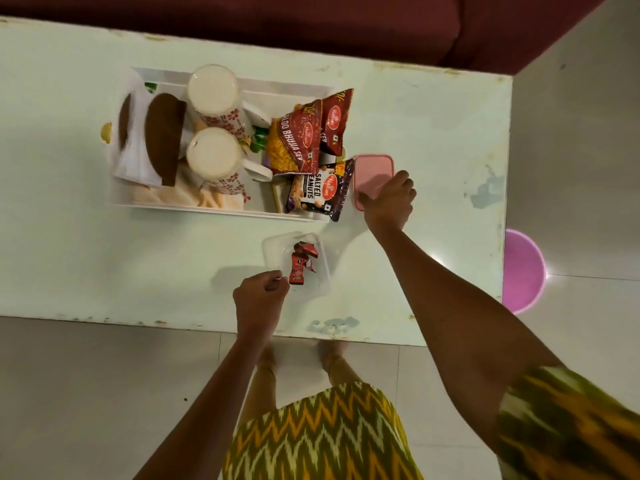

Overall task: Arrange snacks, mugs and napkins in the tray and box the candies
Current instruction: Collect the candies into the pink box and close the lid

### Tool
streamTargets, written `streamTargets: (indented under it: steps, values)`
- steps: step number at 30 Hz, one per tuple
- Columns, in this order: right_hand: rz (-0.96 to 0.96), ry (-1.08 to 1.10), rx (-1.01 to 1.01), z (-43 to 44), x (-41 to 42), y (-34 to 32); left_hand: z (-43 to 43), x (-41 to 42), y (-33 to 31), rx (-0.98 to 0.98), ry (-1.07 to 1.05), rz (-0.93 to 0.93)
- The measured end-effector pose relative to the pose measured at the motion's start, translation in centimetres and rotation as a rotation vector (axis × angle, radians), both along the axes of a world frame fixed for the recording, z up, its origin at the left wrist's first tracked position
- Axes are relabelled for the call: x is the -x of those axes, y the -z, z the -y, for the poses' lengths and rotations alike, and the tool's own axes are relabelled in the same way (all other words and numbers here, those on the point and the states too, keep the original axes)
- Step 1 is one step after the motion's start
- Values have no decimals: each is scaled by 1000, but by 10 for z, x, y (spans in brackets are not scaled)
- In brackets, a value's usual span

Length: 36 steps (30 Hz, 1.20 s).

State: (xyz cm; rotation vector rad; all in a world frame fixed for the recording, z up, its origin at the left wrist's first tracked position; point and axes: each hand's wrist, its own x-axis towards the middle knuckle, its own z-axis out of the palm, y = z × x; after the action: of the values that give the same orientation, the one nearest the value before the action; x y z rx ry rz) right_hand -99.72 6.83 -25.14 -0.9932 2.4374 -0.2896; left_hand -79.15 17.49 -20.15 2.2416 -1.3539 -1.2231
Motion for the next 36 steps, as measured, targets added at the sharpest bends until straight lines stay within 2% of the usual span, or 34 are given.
streamTargets:
  steps: [3, 6, 9, 14, 17, 23, 27, 30, 34, 36]
  values:
    - [46, 85, -40, 3, 4, -2, 4, 4, 1, 0, -10, 7]
    - [198, 185, -51, 7, 11, -6, 8, 7, 1, 12, 5, 10]
    - [267, 242, 112, -2, 14, -14, 10, 8, -1, 8, 7, 5]
    - [236, 227, 302, -68, -5, -32, 9, 5, 0, -64, -21, -47]
    - [189, 99, 347, -117, -24, -41, 5, 0, 1, -111, -14, -60]
    - [386, -248, 293, -172, -77, -48, -3, -8, 1, -118, 16, -106]
    - [211, -498, 267, -169, -105, -36, -9, -14, 0, -111, 36, -125]
    - [154, -589, 284, -159, -120, -33, -10, -16, 0, -98, 83, -106]
    - [62, -649, 200, -156, -132, -26, -8, -19, 2, -111, 143, -76]
    - [-21, -753, 166, -160, -134, -26, -8, -21, 2, -122, 135, -84]
